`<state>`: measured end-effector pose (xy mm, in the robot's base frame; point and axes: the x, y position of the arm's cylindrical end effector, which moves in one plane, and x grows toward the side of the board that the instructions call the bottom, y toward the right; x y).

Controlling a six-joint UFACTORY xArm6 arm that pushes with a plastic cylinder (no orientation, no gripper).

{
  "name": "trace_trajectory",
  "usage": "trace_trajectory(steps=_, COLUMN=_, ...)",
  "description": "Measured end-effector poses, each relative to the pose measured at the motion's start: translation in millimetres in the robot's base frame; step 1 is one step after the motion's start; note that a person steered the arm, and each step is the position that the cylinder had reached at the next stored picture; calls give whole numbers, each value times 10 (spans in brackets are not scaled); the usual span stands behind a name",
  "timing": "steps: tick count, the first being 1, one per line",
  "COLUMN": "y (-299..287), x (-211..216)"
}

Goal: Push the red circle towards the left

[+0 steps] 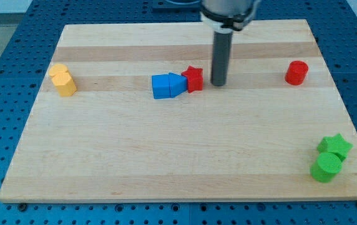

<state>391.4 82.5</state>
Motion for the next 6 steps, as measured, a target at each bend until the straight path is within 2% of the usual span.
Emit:
trace_trajectory(steps=2, y=1517, x=531)
trace_trajectory(steps=3, y=2371, x=420)
trace_trajectory(steps=4, y=2255, x=-151)
trace_trajectory(steps=6, y=1424, x=-251)
